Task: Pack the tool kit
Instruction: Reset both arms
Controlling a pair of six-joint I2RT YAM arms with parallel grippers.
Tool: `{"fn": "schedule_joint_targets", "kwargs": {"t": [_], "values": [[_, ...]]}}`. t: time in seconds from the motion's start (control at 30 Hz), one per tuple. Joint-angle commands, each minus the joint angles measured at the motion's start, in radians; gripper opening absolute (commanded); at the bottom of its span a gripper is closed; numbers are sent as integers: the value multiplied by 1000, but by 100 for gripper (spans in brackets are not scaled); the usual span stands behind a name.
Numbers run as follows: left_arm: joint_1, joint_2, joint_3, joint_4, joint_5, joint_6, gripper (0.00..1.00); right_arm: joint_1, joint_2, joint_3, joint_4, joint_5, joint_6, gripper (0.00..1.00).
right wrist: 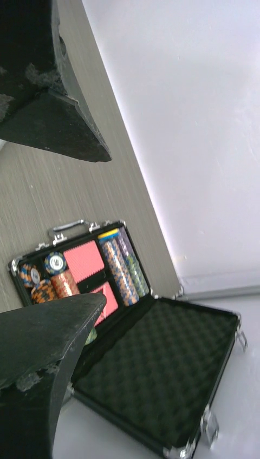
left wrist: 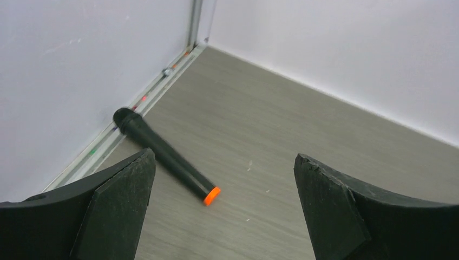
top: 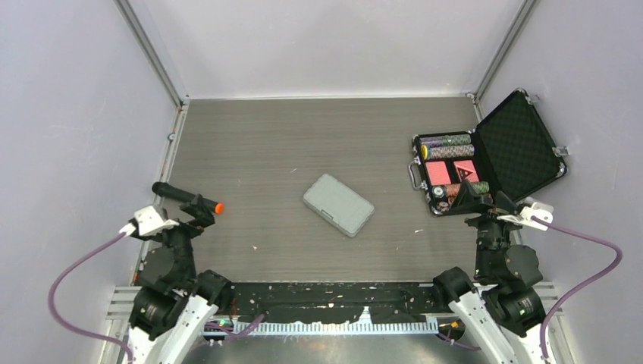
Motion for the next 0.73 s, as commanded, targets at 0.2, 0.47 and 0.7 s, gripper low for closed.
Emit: {"fn": "schedule_joint_targets", "kwargs": {"t": [0.2,0.47,0.7], "values": [[1,-221,-218,461,-71,270,100,3,-55,-46,39,123,-98,95],[3,-93,-236,526,-5,308,100,3,-117,-65,41,143,-119,95],[20,-47,-236,511,6,289,100,3,-84,-64,50,134,-135,95]]}}
